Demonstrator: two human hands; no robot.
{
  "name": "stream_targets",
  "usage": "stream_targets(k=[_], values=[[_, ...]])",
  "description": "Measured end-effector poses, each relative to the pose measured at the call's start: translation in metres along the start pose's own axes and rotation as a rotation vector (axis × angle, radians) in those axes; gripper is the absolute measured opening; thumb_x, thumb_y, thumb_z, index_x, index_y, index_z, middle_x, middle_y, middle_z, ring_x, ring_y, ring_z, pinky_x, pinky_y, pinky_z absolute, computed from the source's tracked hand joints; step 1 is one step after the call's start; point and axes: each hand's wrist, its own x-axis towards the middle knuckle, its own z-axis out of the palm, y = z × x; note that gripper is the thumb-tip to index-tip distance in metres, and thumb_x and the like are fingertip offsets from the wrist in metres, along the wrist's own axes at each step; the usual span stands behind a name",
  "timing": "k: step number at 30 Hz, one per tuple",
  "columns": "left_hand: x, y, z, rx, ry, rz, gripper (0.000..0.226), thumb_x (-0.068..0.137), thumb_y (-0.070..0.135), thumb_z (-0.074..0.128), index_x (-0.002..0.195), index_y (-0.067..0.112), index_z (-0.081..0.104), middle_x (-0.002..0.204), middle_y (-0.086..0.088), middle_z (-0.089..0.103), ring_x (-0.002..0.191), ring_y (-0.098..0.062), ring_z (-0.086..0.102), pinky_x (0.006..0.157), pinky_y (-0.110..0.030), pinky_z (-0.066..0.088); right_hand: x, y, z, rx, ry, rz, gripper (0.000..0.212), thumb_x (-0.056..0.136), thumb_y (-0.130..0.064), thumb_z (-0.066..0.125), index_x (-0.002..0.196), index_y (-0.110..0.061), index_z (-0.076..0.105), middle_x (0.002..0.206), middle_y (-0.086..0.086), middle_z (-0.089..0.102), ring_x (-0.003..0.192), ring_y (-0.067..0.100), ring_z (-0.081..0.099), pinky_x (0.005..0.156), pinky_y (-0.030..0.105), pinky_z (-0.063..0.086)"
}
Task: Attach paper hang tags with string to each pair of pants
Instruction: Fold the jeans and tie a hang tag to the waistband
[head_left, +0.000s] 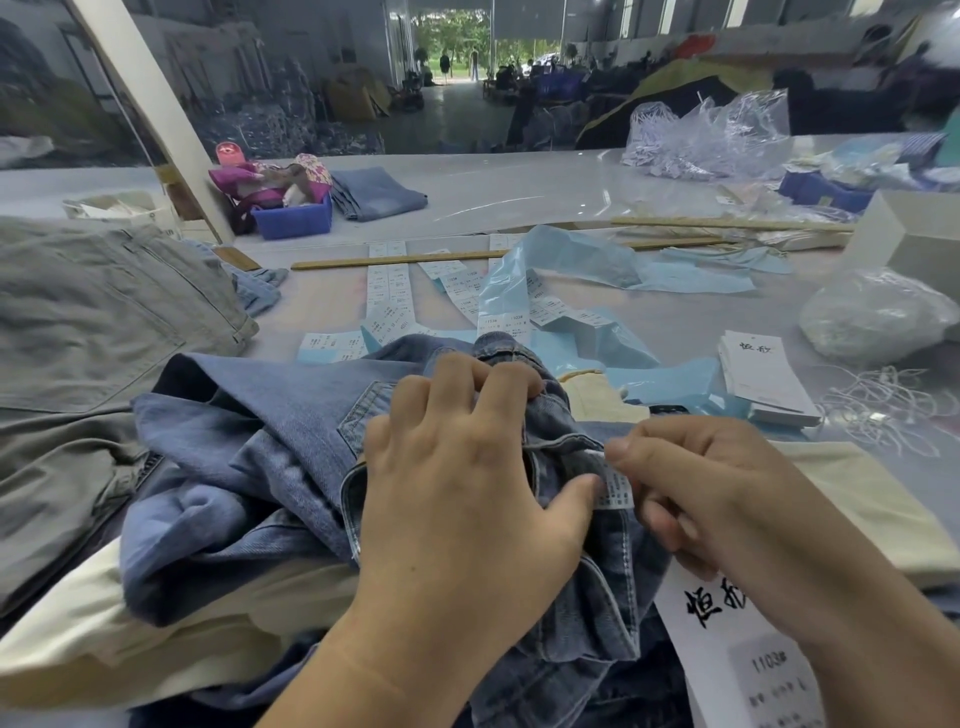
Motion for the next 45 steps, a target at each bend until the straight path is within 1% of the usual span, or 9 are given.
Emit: stream_targets(k=[3,7,12,17,21,26,32,39,45], values=[[-0.001,-0.002,0.001,0.009,0.000,0.016,0.060,0.063,0.069,0.062,0.112,0.037,0.049,0.104,0.014,0.044,0.101,-0.016,0.041,0.085,-0.034,0.029,0.005,0.002,-0.001,0.031,0.023,0.009,0.036,0.083,-0.015,0.061,0.063,0.008,0.043,0.040,0.000,0.034,0.033,0.009,0.026,0.035,0.018,0.023],[-0.002,-0.003,0.003,0.020,0.005,0.028,0.063,0.060,0.067,0.069,0.113,0.039,0.048,0.105,0.015,0.043,0.103,-0.015,0.041,0.086,-0.033,0.028,0.005,0.005,-0.004,0.129,0.003,0.054,0.037,0.066,-0.022,0.060,0.067,0.011,0.043,0.039,0.003,0.033,0.035,0.014,0.020,0.038,0.017,0.019],[-0.004,-0.003,0.004,0.017,0.016,0.035,0.065,0.058,0.063,0.074,0.113,0.039,0.049,0.106,0.016,0.044,0.102,-0.013,0.040,0.087,-0.032,0.028,0.004,0.010,-0.005,0.159,0.036,0.038,0.026,0.063,-0.019,0.063,0.065,0.003,0.050,0.045,0.006,0.037,0.037,0.014,0.023,0.039,0.015,0.021],[-0.003,-0.004,0.004,-0.003,0.013,0.027,0.062,0.061,0.058,0.073,0.116,0.040,0.048,0.106,0.018,0.043,0.103,-0.010,0.038,0.089,-0.031,0.027,0.004,0.009,-0.005,0.282,0.013,0.057,0.015,0.070,-0.010,0.067,0.061,-0.005,0.056,0.042,0.003,0.035,0.035,0.012,0.023,0.036,0.013,0.021],[-0.004,-0.007,0.004,-0.051,0.001,0.015,0.059,0.062,0.053,0.068,0.116,0.043,0.047,0.107,0.021,0.042,0.103,-0.006,0.034,0.090,-0.031,0.028,0.001,0.010,-0.006,0.383,0.030,0.055,0.022,0.083,0.002,0.058,0.063,-0.007,0.060,0.041,0.003,0.031,0.033,0.009,0.022,0.033,0.013,0.020],[-0.003,-0.009,0.003,-0.090,-0.021,-0.001,0.056,0.062,0.058,0.060,0.115,0.047,0.045,0.108,0.024,0.040,0.105,-0.004,0.034,0.094,-0.030,0.029,-0.001,0.013,-0.005,0.446,0.047,0.070,0.022,0.087,0.002,0.054,0.067,-0.005,0.056,0.042,0.001,0.033,0.030,0.007,0.022,0.032,0.012,0.019],[0.000,-0.016,0.001,-0.159,-0.074,-0.015,0.053,0.067,0.059,0.069,0.112,0.054,0.042,0.110,0.029,0.039,0.105,0.002,0.030,0.095,-0.027,0.028,0.001,0.018,-0.007,0.458,0.031,0.064,0.025,0.086,0.000,0.056,0.063,-0.008,0.059,0.041,0.000,0.035,0.029,0.006,0.023,0.031,0.012,0.021],[0.002,-0.014,0.000,-0.241,-0.077,-0.054,0.044,0.071,0.079,0.035,0.105,0.053,0.047,0.110,0.033,0.042,0.113,0.012,0.029,0.092,-0.023,0.028,0.003,0.016,-0.014,0.506,-0.075,0.072,0.008,0.066,-0.017,0.065,0.060,-0.012,0.062,0.041,0.000,0.033,0.030,0.006,0.022,0.031,0.013,0.023],[0.002,-0.016,-0.012,-0.335,-0.088,-0.051,0.041,0.076,0.070,0.036,0.108,0.051,0.054,0.111,0.039,0.047,0.116,0.013,0.037,0.088,-0.012,0.032,0.002,0.018,-0.016,0.458,-0.126,0.076,0.015,0.064,-0.005,0.075,0.061,-0.012,0.062,0.042,-0.001,0.032,0.031,0.006,0.024,0.032,0.013,0.024]])
